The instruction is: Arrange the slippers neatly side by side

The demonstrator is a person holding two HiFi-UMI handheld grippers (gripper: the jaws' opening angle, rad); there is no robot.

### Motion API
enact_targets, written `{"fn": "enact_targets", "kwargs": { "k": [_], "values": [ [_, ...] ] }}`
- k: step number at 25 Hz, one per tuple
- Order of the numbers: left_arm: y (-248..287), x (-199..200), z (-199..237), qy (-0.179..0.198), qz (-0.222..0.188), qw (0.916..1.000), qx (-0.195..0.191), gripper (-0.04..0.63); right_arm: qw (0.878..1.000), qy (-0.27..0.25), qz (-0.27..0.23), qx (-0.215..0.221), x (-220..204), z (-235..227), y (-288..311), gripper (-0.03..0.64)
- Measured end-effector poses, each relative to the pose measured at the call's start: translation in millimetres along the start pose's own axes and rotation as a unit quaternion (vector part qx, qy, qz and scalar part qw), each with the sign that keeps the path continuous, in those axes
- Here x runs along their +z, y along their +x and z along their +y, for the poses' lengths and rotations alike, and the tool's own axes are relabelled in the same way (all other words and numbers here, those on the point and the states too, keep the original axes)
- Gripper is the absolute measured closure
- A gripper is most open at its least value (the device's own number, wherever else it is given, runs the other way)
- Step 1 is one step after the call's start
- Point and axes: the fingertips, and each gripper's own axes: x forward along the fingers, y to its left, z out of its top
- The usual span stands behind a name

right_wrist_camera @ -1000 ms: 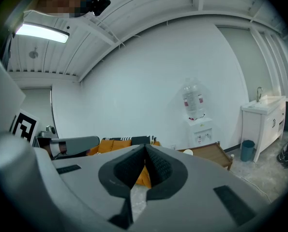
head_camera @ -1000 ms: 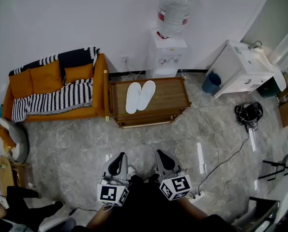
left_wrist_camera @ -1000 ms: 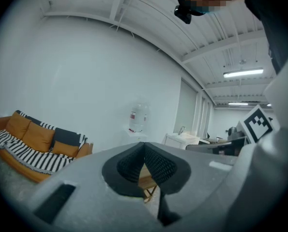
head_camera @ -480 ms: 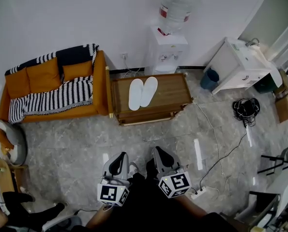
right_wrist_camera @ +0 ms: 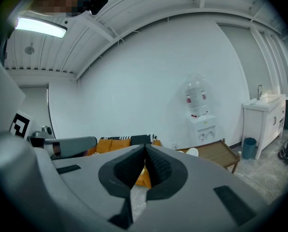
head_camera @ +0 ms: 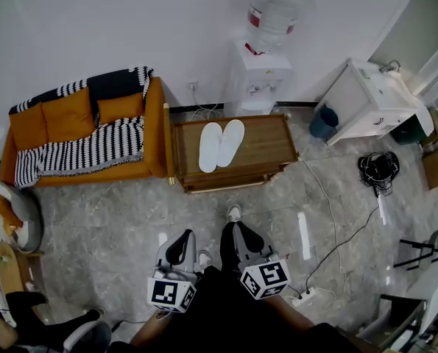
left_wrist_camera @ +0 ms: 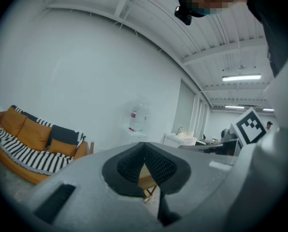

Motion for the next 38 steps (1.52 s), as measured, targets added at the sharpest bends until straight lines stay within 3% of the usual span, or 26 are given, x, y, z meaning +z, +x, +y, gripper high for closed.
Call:
{"fn": "enact_targets", "kwargs": {
  "k": [19, 38],
  "values": [
    [157, 33, 26, 0.008, 0.019, 0.9994, 0.028, 0.583, 0.999, 0.009, 0.029, 0.018, 51, -109, 124, 0.604],
    [301, 53, 4, 0.011, 0.020, 0.9973, 0.069, 0.583, 0.995, 0.012, 0.067, 0.072, 85, -220, 211, 0.604]
  ]
}}
